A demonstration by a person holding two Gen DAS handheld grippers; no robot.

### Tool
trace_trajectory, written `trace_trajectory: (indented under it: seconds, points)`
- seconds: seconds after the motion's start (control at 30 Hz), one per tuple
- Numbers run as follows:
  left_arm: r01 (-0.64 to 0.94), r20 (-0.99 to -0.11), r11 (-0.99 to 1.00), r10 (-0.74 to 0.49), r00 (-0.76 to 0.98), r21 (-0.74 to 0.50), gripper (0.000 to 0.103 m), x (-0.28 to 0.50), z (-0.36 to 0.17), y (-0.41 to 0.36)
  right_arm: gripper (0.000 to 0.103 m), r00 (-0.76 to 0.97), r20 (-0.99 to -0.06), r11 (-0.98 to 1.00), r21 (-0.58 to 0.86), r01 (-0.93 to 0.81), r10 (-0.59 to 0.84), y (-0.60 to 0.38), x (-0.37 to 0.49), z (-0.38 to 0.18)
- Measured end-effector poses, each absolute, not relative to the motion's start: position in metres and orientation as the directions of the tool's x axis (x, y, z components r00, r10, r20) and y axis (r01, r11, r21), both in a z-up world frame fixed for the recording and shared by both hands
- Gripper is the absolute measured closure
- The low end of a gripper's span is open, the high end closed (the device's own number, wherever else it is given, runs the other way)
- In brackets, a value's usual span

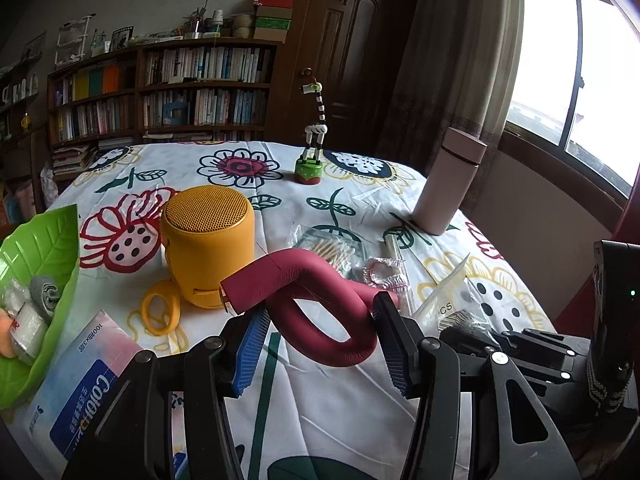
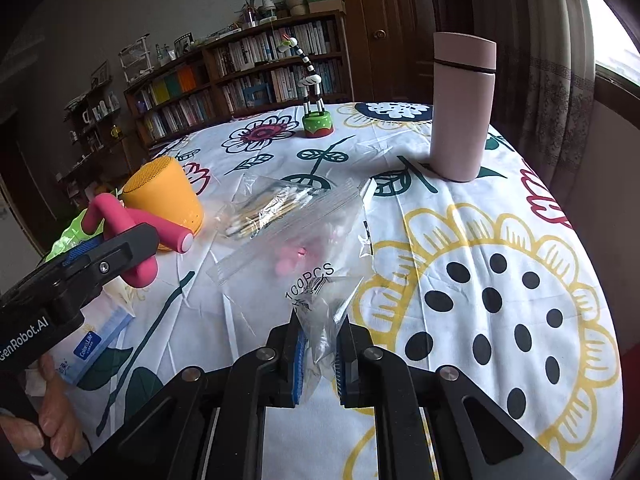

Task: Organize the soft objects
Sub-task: 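Place the pink roller on the green plate with left gripper while right gripper carries the bag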

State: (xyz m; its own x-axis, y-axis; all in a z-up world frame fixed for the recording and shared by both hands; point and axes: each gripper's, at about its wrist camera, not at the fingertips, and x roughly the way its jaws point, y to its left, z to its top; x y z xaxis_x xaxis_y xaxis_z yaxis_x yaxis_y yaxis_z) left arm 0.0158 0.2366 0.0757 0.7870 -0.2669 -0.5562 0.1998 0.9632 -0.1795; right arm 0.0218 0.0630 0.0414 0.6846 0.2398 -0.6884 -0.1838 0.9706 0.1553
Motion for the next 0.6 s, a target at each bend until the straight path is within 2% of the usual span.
trace_trajectory:
  seconds: [0.6]
  points:
    - [0.035,-0.533,0.990,-0.104,0.840,-0.139,0.049,-0.004,0.098,0.322,0.091,0.701,-0.634,0.945,0.215,-0.247,0.327,0.112,0.025,0.063]
